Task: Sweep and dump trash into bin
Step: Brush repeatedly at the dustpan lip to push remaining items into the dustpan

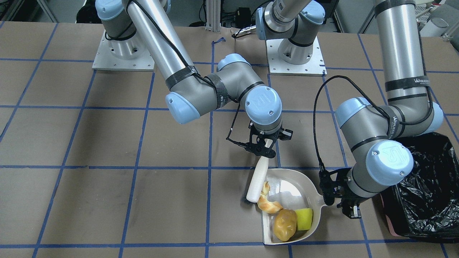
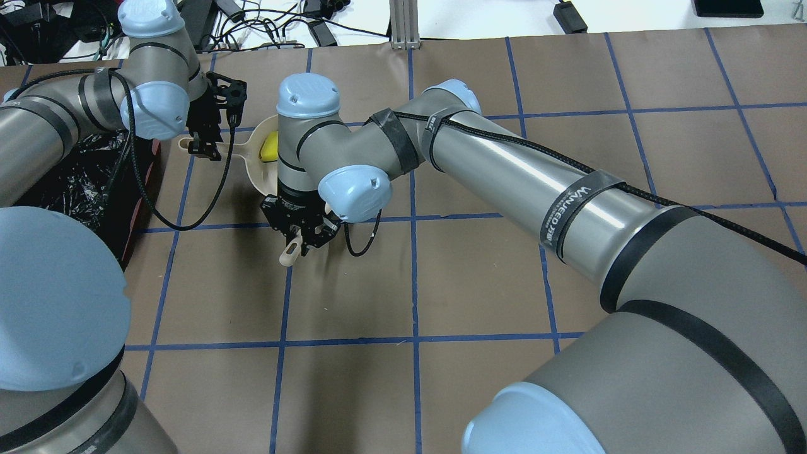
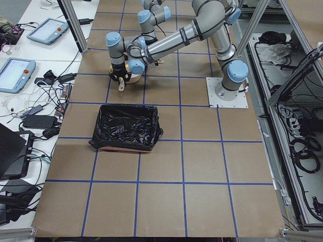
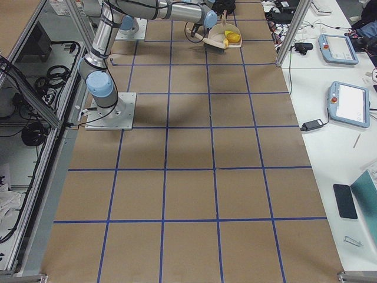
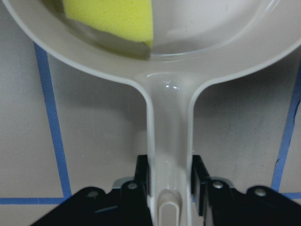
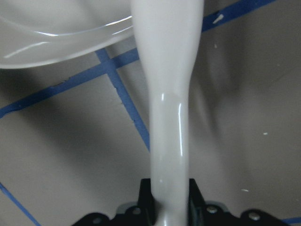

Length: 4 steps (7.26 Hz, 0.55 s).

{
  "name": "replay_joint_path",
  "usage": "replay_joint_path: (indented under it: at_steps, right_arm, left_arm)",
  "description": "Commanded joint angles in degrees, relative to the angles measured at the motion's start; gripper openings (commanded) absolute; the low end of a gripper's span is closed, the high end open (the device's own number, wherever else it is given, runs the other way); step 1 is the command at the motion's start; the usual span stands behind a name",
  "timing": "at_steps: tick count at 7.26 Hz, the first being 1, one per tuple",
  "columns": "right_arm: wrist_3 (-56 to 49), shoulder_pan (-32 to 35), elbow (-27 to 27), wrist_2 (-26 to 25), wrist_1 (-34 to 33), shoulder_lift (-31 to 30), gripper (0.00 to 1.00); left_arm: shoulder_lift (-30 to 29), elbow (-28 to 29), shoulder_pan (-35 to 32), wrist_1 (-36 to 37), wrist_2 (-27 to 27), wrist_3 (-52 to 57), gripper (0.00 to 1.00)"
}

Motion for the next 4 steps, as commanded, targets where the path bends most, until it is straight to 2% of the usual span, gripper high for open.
replay_joint_path:
  at_steps: [1,2,4]
  right_arm:
    - [1.25,0.01,-1.44,4.10,-4.28,2.03,0.00]
    - [2.22,0.01,-3.46,7.07,-4.47,2.91,0.00]
    - [2.05,-0.08,-4.27,5.35,-2.64,1.26,0.00]
  left_arm:
    - [0.00,0.00,0.00,0.00,-0.01,0.00,0.00]
    - [0.00,0.00,0.00,0.00,-0.01,0.00,0.00]
    - [0.09,0.00,0.00,0.00,-0.01,-0.09,0.00]
